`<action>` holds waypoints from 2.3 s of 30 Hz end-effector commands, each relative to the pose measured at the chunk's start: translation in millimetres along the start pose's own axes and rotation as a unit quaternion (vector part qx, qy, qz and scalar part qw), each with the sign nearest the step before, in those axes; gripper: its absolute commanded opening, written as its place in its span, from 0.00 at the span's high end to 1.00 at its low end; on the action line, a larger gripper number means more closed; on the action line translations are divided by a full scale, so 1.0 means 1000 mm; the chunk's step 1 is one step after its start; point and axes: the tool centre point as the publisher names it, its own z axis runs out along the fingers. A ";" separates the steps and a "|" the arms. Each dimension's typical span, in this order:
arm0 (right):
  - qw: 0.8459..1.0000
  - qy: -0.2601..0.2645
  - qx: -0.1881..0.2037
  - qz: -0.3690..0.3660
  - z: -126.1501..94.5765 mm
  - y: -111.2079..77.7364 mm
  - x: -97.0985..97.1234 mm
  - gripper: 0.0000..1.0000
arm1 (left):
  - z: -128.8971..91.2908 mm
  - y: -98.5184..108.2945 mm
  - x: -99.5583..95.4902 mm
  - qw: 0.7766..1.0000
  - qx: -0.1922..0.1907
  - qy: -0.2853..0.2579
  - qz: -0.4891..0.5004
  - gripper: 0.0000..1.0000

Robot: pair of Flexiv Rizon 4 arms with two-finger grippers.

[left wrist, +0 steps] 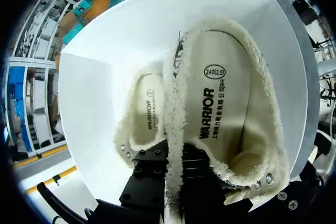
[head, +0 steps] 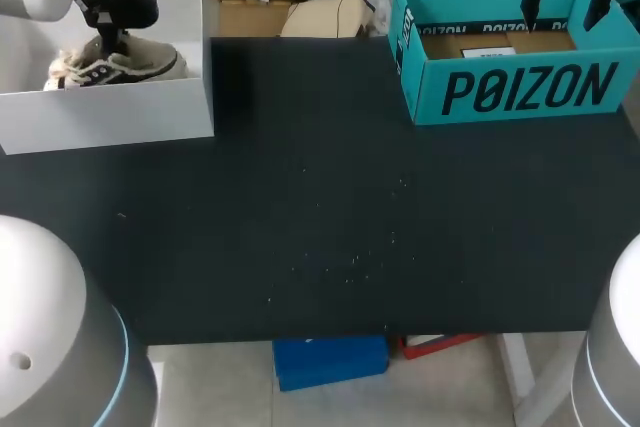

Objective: Take the shoe out of the shoebox, open the shoe tongue, remove and reinsert the insole, then place the shoe into the shoebox

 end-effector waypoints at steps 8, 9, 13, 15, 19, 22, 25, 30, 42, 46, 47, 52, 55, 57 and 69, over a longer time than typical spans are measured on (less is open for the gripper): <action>1.000 0.000 0.000 0.000 -0.001 0.000 0.000 0.00 | -0.144 -0.035 0.004 0.998 -0.010 -0.053 0.030 1.00; 1.000 0.000 0.000 0.000 -0.001 0.000 0.000 0.00 | -0.151 -0.041 0.006 0.998 -0.013 -0.058 0.036 1.00; 1.000 0.000 0.000 0.000 -0.001 0.000 0.000 0.00 | -0.181 -0.076 0.021 0.997 -0.007 -0.064 0.041 1.00; 1.000 0.000 0.000 0.000 -0.001 0.000 0.000 0.00 | -0.191 -0.094 0.030 0.997 -0.008 -0.064 0.043 1.00; 1.000 0.000 0.000 0.000 -0.001 0.000 0.000 0.00 | -0.213 -0.136 0.052 0.996 -0.026 -0.065 0.056 1.00; 1.000 0.000 0.000 0.000 -0.001 0.000 0.000 0.00 | -0.221 -0.169 0.072 0.995 -0.034 -0.056 0.069 1.00; 1.000 0.000 0.000 0.000 -0.001 0.000 0.000 0.00 | -0.220 -0.203 0.094 0.995 -0.040 -0.041 0.079 1.00; 1.000 0.000 0.000 0.000 -0.001 0.000 0.000 0.00 | -0.208 -0.257 0.132 0.995 -0.042 -0.014 0.090 1.00; 1.000 0.000 0.000 0.000 -0.001 0.000 0.000 0.00 | -0.144 -0.361 0.197 0.988 -0.050 0.062 0.134 1.00; 1.000 0.000 0.000 0.000 -0.001 0.000 0.000 0.00 | -0.118 -0.380 0.214 0.985 -0.055 0.086 0.140 1.00; 1.000 0.000 0.000 0.000 -0.001 0.000 0.000 0.00 | -0.111 -0.382 0.218 0.984 -0.057 0.090 0.144 1.00; 1.000 0.000 0.000 0.000 -0.001 0.000 0.000 0.00 | -0.082 -0.390 0.230 0.983 -0.061 0.104 0.136 1.00; 1.000 0.000 0.000 0.000 -0.001 0.000 0.000 0.00 | -0.067 -0.393 0.235 0.984 -0.061 0.109 0.125 1.00; 1.000 0.000 0.000 0.000 -0.001 0.000 0.000 0.00 | -0.058 -0.393 0.238 0.986 -0.060 0.108 0.115 1.00; 1.000 0.000 0.000 0.000 -0.001 0.000 0.000 0.00 | -0.024 -0.380 0.247 0.986 -0.071 0.110 0.103 1.00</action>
